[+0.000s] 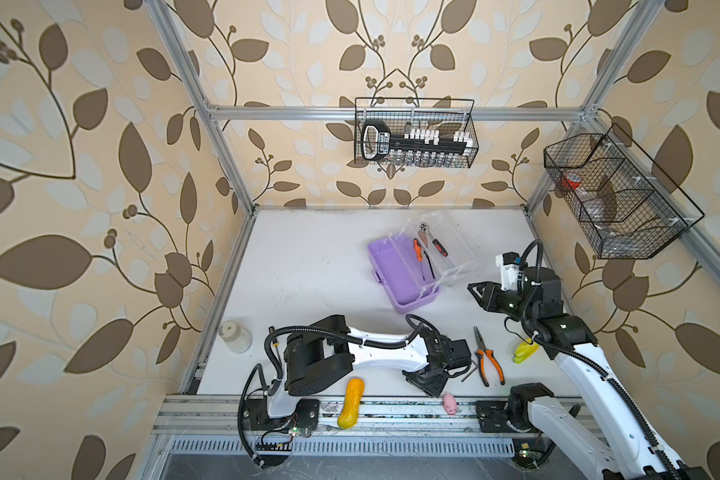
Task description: Pack the tool kit
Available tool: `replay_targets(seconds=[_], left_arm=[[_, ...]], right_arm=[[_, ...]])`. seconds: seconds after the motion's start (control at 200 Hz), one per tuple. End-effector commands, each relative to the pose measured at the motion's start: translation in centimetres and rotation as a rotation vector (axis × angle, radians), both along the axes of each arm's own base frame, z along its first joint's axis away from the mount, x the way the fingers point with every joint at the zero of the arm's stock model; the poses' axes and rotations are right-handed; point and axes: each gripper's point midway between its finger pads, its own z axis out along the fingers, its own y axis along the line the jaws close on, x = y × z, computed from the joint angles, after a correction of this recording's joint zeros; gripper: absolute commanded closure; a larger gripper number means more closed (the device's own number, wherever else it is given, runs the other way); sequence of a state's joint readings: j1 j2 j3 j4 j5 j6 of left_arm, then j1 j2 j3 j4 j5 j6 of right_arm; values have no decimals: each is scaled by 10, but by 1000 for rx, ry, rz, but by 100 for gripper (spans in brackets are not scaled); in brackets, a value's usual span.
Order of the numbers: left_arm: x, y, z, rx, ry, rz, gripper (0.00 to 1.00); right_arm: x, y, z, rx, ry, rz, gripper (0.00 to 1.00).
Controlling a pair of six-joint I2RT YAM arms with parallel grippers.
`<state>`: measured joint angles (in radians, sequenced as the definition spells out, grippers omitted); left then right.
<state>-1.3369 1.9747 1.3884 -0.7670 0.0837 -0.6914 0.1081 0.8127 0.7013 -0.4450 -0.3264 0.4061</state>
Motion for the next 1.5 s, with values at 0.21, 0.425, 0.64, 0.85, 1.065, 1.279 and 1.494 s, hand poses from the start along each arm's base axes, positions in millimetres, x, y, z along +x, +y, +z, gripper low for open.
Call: replay_targets(seconds=[0.21, 0.425, 0.64, 0.85, 1.065, 1.279, 1.494], left_arm=[[-16, -12, -5, -22, 87, 56, 62], [-19, -14, -19, 9, 117, 50, 73], [-9, -6, -27, 45, 109, 92, 89], [12, -2, -33, 43, 106, 157, 94], [37, 6, -36, 39, 93, 206, 98], [74, 31, -40, 45, 70, 286, 99], [101, 59, -37, 26, 66, 386, 100]], right_arm=[[-2, 2, 1, -3, -18, 25, 65], [-2, 1, 2, -6, -22, 22, 64], [-2, 2, 2, -3, -24, 27, 64], [-2, 2, 1, -3, -20, 25, 64], [-1, 2, -2, -3, -13, 26, 64], [0, 2, -3, -2, -10, 25, 64], [-3, 4, -6, -9, 3, 44, 65]])
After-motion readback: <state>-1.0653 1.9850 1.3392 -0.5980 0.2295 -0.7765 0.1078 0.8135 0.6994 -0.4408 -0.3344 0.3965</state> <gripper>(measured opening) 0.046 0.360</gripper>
